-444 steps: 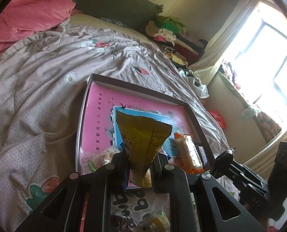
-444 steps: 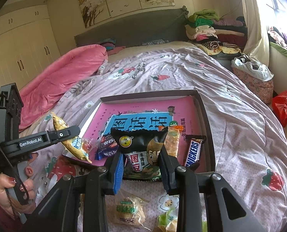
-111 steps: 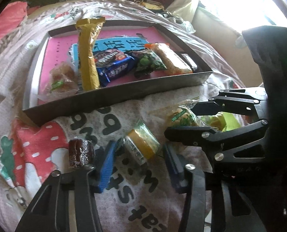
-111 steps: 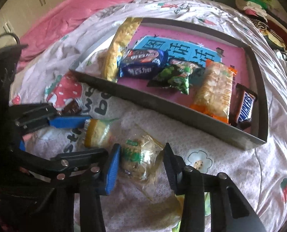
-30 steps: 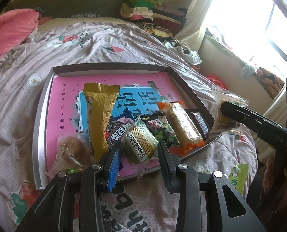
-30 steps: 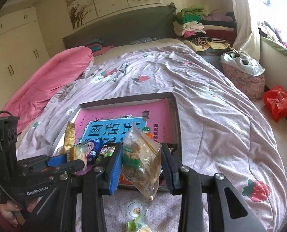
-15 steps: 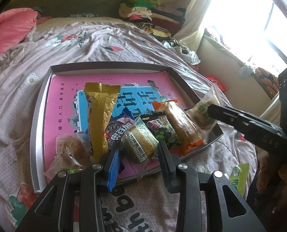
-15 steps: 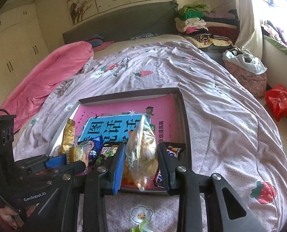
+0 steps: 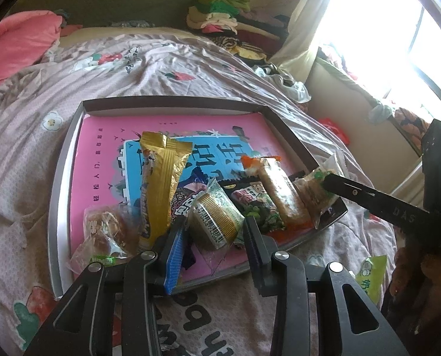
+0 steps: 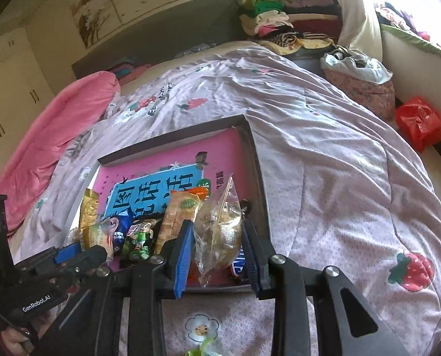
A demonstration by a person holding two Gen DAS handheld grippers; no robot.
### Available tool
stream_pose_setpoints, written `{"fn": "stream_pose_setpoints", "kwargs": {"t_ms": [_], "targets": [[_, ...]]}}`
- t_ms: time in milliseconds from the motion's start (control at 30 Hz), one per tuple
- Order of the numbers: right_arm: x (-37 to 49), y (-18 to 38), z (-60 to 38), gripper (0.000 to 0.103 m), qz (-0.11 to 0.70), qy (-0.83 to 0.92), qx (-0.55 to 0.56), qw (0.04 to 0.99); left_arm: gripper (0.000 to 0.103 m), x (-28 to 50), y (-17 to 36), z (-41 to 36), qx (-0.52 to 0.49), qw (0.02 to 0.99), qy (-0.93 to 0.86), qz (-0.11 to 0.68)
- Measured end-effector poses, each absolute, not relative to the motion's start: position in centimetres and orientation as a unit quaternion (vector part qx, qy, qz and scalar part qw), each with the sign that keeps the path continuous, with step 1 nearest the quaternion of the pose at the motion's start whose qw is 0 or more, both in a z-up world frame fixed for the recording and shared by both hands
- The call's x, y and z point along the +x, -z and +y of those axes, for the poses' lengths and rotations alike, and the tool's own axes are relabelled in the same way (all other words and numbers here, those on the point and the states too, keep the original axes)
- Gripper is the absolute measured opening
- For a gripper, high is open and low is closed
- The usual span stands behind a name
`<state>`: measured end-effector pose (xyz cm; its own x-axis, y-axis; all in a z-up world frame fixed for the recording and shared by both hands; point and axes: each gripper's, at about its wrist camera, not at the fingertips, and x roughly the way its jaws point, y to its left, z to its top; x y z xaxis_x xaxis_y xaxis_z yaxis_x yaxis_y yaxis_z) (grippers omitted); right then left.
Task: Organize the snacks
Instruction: 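Open the left tool releasing the round snack while right tool releases the cracker bag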
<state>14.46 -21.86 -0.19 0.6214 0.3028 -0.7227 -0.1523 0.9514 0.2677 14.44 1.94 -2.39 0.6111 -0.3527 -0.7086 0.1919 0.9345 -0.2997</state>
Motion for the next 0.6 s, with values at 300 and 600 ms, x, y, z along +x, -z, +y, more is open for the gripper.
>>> {"fn": "stream_pose_setpoints", "kwargs": {"t_ms": [300, 600], "targets": [[14.21, 0.73, -20.94, 0.033, 0.426, -0.138, 0.081, 0.891, 0.04, 14.64, 2.49, 2.2, -0.098, 0.893, 0.148, 0.414], [14.07, 0.58, -20.86, 0.033, 0.427, -0.131, 0.077, 0.891, 0.041, 14.83, 2.67, 2.85, -0.102, 0.896, 0.133, 0.411]]}}
